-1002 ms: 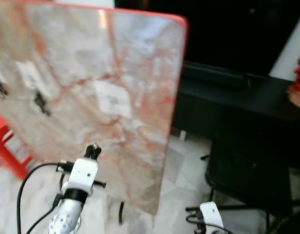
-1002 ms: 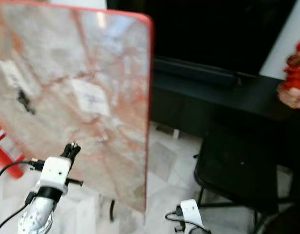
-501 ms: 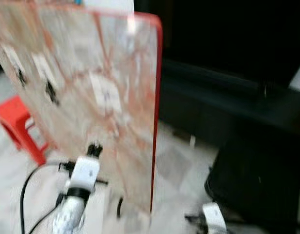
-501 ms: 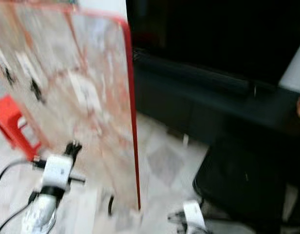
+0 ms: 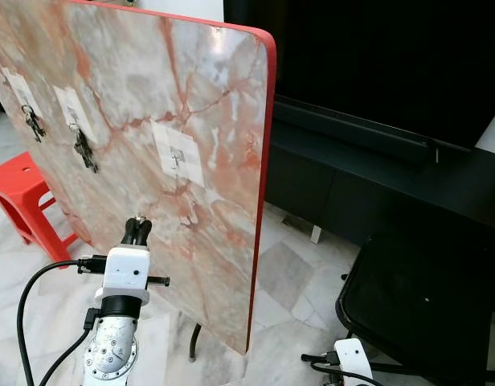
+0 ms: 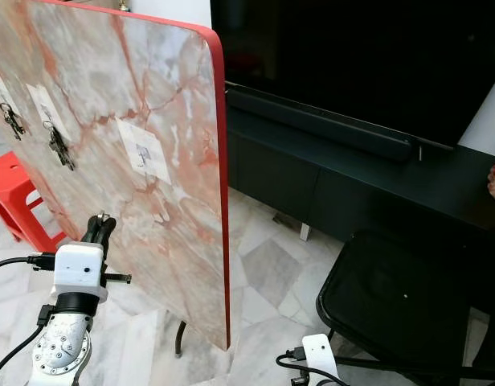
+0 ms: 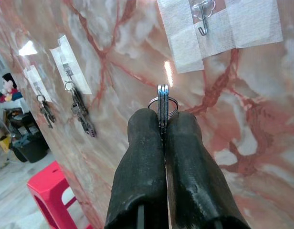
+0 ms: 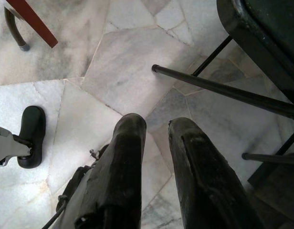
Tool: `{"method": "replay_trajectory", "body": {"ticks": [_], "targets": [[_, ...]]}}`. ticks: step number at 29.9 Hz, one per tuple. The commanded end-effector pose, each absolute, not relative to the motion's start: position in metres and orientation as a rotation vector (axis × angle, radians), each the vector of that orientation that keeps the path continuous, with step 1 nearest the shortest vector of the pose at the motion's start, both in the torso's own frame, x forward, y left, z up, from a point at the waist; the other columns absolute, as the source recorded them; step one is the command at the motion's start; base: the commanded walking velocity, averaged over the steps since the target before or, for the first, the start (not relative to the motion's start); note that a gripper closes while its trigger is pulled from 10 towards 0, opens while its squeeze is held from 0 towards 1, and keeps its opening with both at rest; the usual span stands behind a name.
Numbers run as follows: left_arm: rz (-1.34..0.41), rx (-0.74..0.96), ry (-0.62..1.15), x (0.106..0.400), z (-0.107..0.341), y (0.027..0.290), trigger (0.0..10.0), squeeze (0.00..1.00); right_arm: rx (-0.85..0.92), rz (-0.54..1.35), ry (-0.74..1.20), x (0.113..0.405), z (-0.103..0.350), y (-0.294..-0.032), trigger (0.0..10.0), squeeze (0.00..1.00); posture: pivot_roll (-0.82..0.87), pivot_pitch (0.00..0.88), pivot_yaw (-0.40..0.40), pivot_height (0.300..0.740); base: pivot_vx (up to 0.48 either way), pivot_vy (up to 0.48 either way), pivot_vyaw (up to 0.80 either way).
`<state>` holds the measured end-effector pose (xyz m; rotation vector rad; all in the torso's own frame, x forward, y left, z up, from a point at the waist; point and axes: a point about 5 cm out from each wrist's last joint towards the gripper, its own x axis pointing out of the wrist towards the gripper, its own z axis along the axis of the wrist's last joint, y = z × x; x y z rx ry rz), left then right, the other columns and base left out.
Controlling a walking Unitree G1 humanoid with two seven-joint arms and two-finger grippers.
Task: Hang keys on a hook
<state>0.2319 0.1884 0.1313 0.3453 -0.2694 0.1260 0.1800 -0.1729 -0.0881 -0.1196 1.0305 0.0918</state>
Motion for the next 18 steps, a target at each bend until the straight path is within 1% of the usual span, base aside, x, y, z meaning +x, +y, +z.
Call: {"method": "replay_trajectory", "body": {"ticks": [1,10,14,18], "targets": [[0.112,0.326,-0.323,0.2327,0.1416,0.1842,10.0,0.0,-0.122,0.085,1.01,0.1838,-0.086,-0.1741,10.0,0.0,0.05,0.016,-0.037,0.74,0.0,0.0,0.0],[0.119,0.344,-0.328,0.2337,0.1424,0.1841,10.0,0.0,-0.141,0.096,1.0,0.1852,-0.0852,-0.1744,10.0,0.0,0.05,0.021,-0.04,0.74,0.0,0.0,0.0],[0.098,0.363,-0.332,0.2347,0.1432,0.1816,10.0,0.0,-0.139,0.09,0.995,0.1855,-0.085,-0.1743,10.0,0.0,0.05,0.022,-0.04,0.74,0.0,0.0,0.8],[0.089,0.368,-0.334,0.2357,0.1431,0.1788,10.0,0.0,-0.124,0.076,0.994,0.1851,-0.0853,-0.174,10.0,0.0,0.05,0.021,-0.038,0.74,0.0,0.0,0.0]]}}
